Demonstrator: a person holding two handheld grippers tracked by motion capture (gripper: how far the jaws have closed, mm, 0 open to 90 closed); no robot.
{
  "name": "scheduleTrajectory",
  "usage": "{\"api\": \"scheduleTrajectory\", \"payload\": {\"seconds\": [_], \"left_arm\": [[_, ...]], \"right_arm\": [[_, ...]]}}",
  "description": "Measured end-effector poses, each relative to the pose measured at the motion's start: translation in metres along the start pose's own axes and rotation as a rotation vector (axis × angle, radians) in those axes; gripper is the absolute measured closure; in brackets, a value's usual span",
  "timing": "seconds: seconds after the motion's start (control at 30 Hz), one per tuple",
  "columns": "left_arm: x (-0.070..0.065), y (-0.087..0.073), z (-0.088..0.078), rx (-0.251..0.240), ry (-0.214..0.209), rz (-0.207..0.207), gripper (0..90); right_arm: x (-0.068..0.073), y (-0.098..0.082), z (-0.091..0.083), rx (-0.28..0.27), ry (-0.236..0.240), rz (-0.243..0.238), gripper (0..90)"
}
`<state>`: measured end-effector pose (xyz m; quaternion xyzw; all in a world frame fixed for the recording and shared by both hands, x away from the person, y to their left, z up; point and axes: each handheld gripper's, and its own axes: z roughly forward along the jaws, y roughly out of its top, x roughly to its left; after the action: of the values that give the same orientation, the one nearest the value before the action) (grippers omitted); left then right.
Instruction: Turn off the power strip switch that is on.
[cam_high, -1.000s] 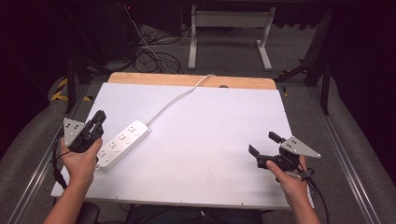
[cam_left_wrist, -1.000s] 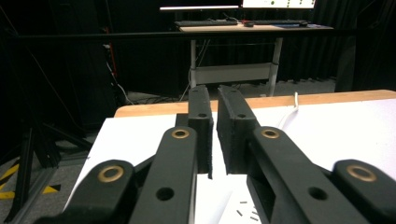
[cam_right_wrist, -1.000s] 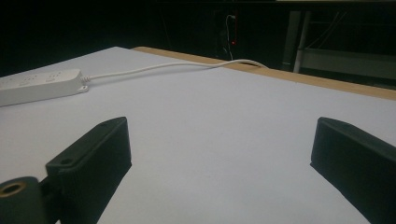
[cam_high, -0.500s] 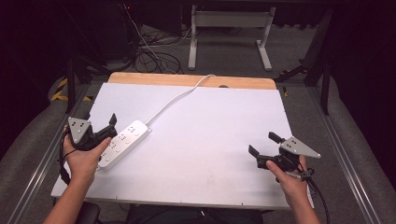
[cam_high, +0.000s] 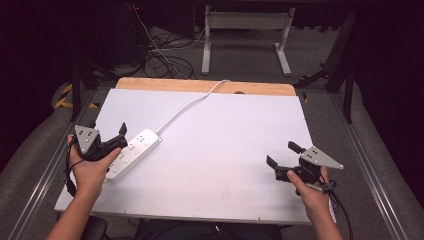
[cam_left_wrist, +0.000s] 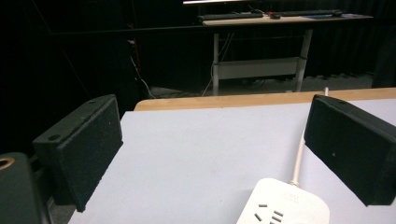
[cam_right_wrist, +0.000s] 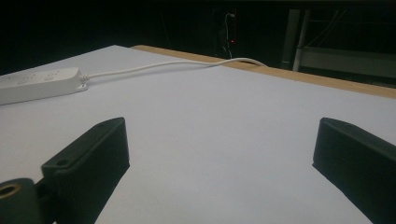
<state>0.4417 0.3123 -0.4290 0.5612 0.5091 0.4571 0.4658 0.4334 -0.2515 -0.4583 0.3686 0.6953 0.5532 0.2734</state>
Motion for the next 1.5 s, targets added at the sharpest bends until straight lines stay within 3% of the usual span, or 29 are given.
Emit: {"api": "scheduleTrajectory", "payload": {"seconds": [0.83,1.5], "left_arm": [[0.0072,-0.0026,-0.0069,-0.004,0.016,-0.010,5.8],[0.0068,-0.0045,-0.0076,0.005,0.001,-0.003,6.3]], "right_arm": [[0.0001,0.0016,0.0067,-0.010,0.033,-0.009,2.5],[0.0010,0.0018,0.0081,-0.008,0.038,-0.014,2.4]]}}
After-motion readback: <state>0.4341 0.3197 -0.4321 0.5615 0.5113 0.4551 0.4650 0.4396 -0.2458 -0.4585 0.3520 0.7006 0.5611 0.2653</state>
